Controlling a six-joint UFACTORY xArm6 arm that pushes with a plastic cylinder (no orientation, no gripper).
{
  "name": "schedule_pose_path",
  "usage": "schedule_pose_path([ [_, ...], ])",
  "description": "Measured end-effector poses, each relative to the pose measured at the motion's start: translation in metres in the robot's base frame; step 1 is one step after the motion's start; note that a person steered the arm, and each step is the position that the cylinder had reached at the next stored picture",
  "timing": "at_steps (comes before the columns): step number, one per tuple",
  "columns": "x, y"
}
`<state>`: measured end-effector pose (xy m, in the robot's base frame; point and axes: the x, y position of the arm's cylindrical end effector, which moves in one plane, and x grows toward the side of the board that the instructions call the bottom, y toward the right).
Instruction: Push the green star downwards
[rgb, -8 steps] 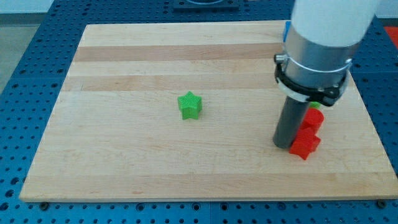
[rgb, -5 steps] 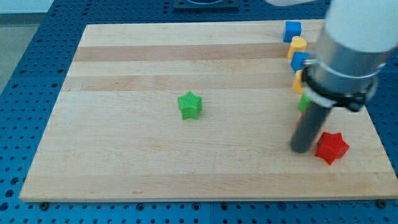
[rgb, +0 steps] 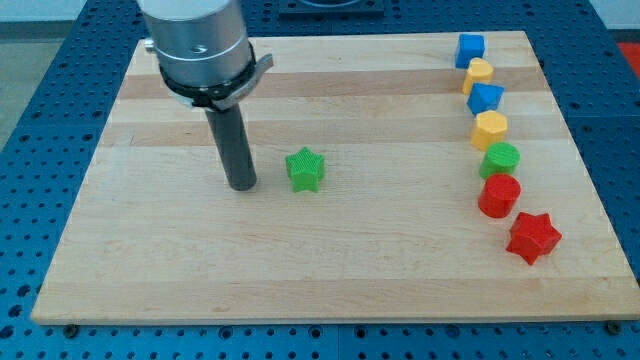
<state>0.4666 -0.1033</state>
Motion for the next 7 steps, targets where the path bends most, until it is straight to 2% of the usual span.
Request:
schedule_pose_path([
  [2,-0.001,0.014],
  [3,-0.042,0.008],
  [4,-0.06,0.013],
  [5,-0.066,0.054],
  [7,-0.012,0.084],
])
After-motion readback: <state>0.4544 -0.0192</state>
